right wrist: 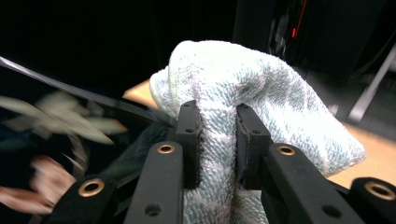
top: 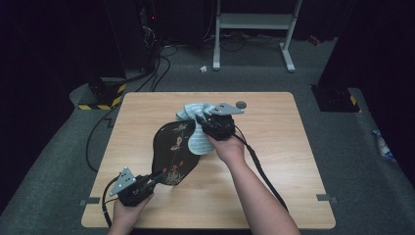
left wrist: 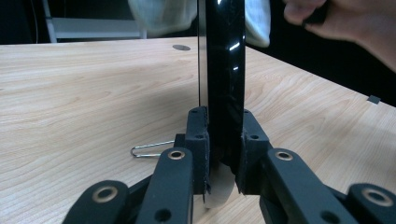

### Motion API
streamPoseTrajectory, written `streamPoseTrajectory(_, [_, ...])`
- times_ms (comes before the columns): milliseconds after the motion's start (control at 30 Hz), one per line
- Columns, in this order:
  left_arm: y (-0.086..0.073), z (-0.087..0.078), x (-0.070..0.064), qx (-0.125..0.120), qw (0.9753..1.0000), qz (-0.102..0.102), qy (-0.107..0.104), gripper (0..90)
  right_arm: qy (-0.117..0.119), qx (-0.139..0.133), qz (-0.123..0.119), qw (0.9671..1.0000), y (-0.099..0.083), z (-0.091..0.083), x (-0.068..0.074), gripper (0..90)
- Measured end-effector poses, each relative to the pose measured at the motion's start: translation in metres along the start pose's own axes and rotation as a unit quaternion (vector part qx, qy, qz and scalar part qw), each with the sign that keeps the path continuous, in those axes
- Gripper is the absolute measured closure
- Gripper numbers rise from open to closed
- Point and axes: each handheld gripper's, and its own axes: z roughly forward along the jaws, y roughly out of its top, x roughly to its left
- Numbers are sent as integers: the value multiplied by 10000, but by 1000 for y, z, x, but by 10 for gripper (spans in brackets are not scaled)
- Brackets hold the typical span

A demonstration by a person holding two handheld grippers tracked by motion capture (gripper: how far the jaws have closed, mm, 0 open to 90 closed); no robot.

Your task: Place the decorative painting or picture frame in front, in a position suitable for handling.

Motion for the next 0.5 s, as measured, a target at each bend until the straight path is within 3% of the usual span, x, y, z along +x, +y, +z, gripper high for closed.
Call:
streamPoseTrajectory(100, [0,0,0,-1,10000,-5,9,783,-58,91,24,9999,-11,3,-5,737])
streamPoseTrajectory(200, [0,0,0,-1,10000,5,5,783,-124,-36,2,9999,-11,-3,-4,737])
streamPoseTrajectory(333, [0,0,0,-6,10000,13,3,783,-58,-381,-142,9992,5,-18,5,737])
streamPoseTrajectory(500, [0,0,0,-12,10000,3,3,782,304,-797,-334,9958,30,-34,31,737])
